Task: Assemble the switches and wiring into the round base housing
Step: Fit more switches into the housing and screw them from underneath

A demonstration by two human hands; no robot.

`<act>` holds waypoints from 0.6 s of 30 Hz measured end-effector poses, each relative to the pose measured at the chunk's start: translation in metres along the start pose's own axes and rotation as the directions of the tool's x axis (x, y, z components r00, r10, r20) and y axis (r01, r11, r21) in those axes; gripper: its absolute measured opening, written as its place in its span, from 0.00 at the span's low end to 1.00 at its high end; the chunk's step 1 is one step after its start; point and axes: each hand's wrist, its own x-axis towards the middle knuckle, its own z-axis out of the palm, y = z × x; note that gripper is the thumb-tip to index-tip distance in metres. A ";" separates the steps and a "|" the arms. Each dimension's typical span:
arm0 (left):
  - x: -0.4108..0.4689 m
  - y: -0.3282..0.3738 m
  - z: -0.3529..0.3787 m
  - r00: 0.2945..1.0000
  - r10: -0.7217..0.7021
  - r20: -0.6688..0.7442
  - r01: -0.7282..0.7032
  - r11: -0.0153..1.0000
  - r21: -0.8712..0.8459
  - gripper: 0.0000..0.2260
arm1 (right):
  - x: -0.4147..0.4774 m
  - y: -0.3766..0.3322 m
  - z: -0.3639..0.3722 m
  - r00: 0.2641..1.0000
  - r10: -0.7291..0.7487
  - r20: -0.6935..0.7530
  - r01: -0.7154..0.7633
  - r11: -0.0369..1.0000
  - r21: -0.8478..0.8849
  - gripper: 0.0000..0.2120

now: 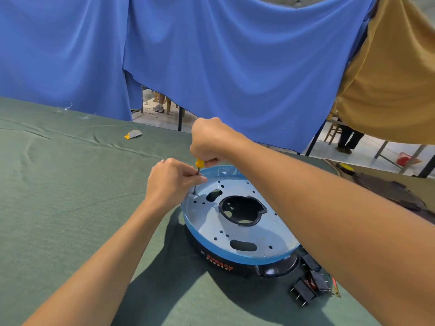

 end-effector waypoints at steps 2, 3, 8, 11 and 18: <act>-0.001 0.002 -0.002 1.000 0.011 0.014 -0.010 1.000 -0.013 0.08 | -0.001 -0.002 0.001 1.000 -0.010 -0.023 0.010 1.000 -0.013 0.10; -0.001 0.003 -0.003 0.999 0.024 0.028 -0.023 1.000 -0.019 0.06 | -0.001 -0.003 0.000 0.999 -0.025 -0.030 0.024 0.999 -0.033 0.10; 0.002 0.002 -0.007 0.996 0.038 0.078 -0.034 0.998 -0.044 0.06 | 0.002 -0.010 -0.009 0.991 -0.105 0.078 0.117 0.977 -0.177 0.07; 0.002 0.000 -0.004 0.995 0.053 0.088 -0.049 0.998 -0.042 0.08 | 0.003 -0.009 -0.017 0.978 -0.139 0.153 0.172 0.957 -0.234 0.08; 0.004 -0.001 -0.004 0.980 0.111 0.166 -0.119 0.992 0.040 0.09 | 0.002 -0.009 -0.012 0.971 -0.213 0.109 0.237 0.917 -0.320 0.09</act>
